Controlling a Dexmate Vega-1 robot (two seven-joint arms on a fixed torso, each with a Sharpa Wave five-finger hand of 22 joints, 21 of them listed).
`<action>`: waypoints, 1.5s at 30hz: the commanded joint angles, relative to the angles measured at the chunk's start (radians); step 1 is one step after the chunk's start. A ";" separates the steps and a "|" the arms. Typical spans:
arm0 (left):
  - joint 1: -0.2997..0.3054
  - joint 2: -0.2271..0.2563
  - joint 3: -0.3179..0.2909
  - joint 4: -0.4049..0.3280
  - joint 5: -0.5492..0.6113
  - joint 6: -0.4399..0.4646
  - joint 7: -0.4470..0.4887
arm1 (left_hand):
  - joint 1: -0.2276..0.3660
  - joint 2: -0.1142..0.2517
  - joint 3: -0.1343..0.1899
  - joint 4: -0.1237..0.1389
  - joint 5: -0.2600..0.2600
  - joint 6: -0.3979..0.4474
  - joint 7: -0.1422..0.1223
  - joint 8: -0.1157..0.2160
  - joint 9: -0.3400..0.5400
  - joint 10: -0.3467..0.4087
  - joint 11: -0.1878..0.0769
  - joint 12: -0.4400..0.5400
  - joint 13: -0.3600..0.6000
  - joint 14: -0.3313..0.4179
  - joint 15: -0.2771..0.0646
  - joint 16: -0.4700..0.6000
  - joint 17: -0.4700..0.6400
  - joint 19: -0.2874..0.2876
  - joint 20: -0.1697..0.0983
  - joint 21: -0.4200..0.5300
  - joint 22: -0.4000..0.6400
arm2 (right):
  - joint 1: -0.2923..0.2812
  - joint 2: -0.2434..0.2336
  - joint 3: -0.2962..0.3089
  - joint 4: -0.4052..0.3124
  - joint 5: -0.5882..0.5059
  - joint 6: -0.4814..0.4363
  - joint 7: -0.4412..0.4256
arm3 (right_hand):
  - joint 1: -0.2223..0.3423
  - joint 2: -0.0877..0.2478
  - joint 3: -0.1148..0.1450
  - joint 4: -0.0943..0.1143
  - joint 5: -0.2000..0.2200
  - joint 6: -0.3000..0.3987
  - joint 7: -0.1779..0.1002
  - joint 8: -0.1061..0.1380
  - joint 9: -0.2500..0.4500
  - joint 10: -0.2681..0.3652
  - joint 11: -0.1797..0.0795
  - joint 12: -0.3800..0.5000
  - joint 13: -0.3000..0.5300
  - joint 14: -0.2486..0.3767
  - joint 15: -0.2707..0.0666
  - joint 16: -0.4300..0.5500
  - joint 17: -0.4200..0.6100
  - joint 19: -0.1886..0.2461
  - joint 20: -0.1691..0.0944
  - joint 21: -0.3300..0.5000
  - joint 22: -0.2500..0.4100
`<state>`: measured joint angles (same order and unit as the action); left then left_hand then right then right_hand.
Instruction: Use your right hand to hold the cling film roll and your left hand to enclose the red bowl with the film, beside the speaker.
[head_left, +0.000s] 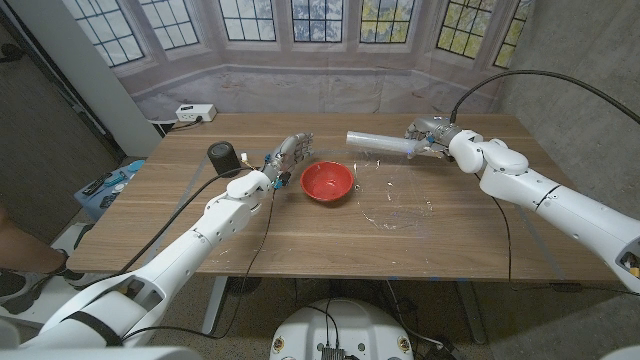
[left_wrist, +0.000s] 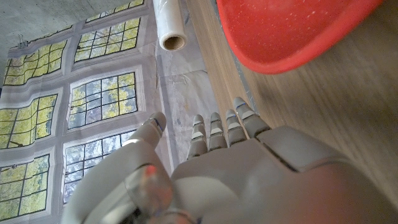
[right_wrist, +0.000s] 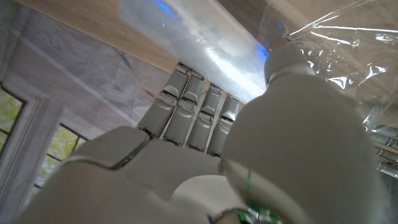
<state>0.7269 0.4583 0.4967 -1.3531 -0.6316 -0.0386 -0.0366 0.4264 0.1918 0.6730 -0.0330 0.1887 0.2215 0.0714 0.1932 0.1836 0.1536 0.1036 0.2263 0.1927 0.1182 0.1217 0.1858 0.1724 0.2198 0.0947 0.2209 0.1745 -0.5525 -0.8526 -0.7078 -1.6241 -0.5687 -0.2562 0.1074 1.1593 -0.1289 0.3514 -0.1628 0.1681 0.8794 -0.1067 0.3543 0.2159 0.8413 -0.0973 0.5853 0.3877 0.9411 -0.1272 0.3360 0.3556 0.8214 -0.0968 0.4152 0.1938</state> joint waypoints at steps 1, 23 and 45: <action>0.002 0.000 0.000 -0.003 0.000 0.000 0.001 | 0.011 -0.002 0.004 0.007 0.004 0.011 0.003 0.004 0.005 0.008 0.000 0.001 0.005 0.009 -0.002 0.001 0.003 0.005 0.000 0.000 0.002 | -0.045 -0.016 0.041 -0.065 0.041 -0.031 -0.022 | 0.135 0.136 -0.006 -0.001 0.010 0.082 -0.068 0.006 0.003 0.069 -0.058 -0.007 0.003 0.020 -0.115 -0.004 0.002 0.014 -0.106 0.006 0.000; 0.030 0.014 -0.011 -0.037 -0.012 0.000 0.010 | 0.010 -0.001 0.005 0.012 0.004 0.011 0.003 0.001 0.005 0.008 0.003 -0.001 0.005 0.008 0.000 0.000 0.003 0.006 0.001 -0.003 0.002 | -0.088 -0.029 0.083 -0.195 0.092 -0.132 -0.005 | 0.149 0.145 -0.027 0.001 0.011 0.078 -0.066 -0.002 0.005 0.063 -0.052 -0.023 0.001 0.022 -0.115 -0.012 0.003 0.049 -0.105 0.032 0.000; 0.016 0.024 -0.011 -0.022 -0.020 -0.006 -0.032 | 0.011 -0.004 0.006 0.013 0.004 0.012 0.002 0.000 0.005 0.010 0.006 -0.003 0.005 0.008 0.003 0.000 0.003 0.007 0.002 -0.006 0.003 | -0.121 -0.077 0.093 -0.443 0.077 -0.395 0.070 | 0.162 0.155 -0.038 0.001 0.013 0.085 -0.053 -0.004 0.007 0.070 -0.046 -0.028 0.004 0.029 -0.115 -0.013 0.008 0.047 -0.099 0.040 -0.001</action>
<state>0.7487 0.4775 0.4871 -1.3814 -0.6480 -0.0389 -0.0497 0.4264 0.1918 0.6741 -0.0258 0.1887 0.2250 0.0749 0.1932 0.1836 0.1591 0.1091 0.2263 0.1927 0.1203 0.1238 0.1858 0.1725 0.2197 0.0946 0.2209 0.1745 -0.6612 -0.9049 -0.6140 -1.9464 -0.4705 -0.5254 0.1424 1.1687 -0.1383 0.3195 -0.1614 0.1726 0.9009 -0.1069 0.3440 0.2218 0.8721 -0.1095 0.5532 0.3888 0.9610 -0.1401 0.3244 0.3604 0.8659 -0.1088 0.4481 0.1899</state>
